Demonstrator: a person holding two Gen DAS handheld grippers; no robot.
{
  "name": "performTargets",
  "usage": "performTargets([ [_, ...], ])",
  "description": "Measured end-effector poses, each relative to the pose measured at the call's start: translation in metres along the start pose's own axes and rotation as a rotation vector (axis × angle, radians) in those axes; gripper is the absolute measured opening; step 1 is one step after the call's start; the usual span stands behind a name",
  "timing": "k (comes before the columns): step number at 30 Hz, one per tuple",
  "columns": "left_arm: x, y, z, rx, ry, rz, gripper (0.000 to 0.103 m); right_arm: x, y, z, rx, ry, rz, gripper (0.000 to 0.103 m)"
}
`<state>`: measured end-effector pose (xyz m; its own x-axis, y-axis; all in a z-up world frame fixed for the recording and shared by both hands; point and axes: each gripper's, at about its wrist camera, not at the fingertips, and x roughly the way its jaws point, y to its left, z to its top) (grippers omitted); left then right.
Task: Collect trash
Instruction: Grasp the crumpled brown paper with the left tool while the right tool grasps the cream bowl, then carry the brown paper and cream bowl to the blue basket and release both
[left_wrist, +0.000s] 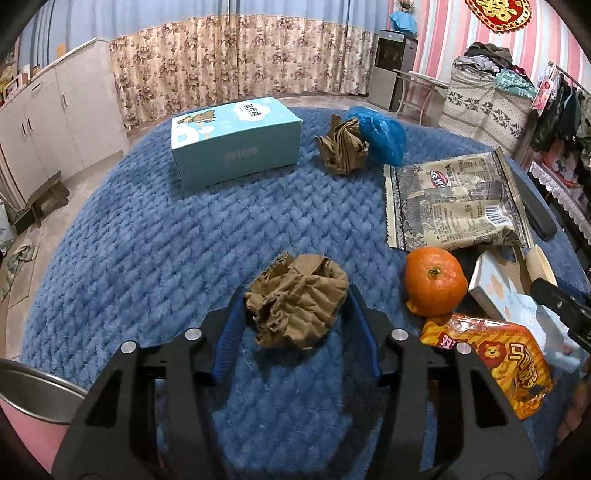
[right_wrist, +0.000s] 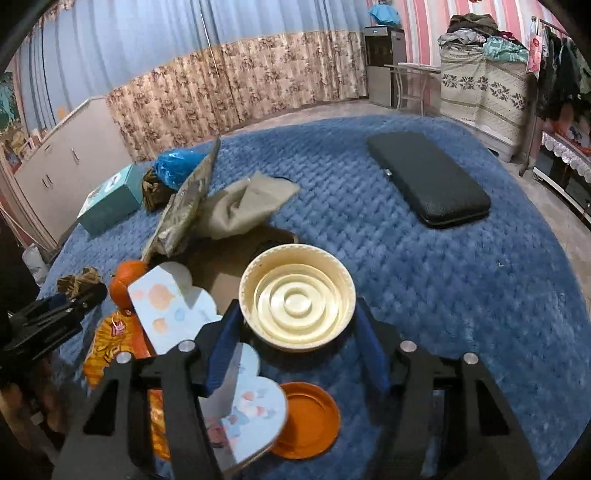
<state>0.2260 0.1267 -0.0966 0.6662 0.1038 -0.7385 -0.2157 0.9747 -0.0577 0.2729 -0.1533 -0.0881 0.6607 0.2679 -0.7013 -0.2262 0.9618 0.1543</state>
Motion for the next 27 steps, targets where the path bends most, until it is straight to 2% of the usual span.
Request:
performTargets([
  [5, 0.0, 0.001, 0.001, 0.001, -0.002, 0.001, 0.052, -0.017, -0.006, 0.003, -0.016, -0.06, -0.044, 0.06],
  [10, -0.001, -0.001, -0.001, 0.01, -0.01, 0.012, 0.051, -0.045, -0.021, 0.003, -0.023, -0.113, -0.132, 0.06],
  [15, -0.02, -0.015, -0.004, 0.06, -0.091, 0.024, 0.047, -0.079, -0.051, 0.0, 0.016, -0.162, -0.189, 0.06],
  [19, -0.039, -0.033, 0.001, 0.077, -0.12, -0.017, 0.047, -0.102, -0.074, -0.005, 0.055, -0.197, -0.242, 0.06],
  [27, -0.075, -0.096, 0.024, 0.137, -0.203, -0.131, 0.047, -0.152, -0.134, -0.016, 0.163, -0.251, -0.39, 0.06],
])
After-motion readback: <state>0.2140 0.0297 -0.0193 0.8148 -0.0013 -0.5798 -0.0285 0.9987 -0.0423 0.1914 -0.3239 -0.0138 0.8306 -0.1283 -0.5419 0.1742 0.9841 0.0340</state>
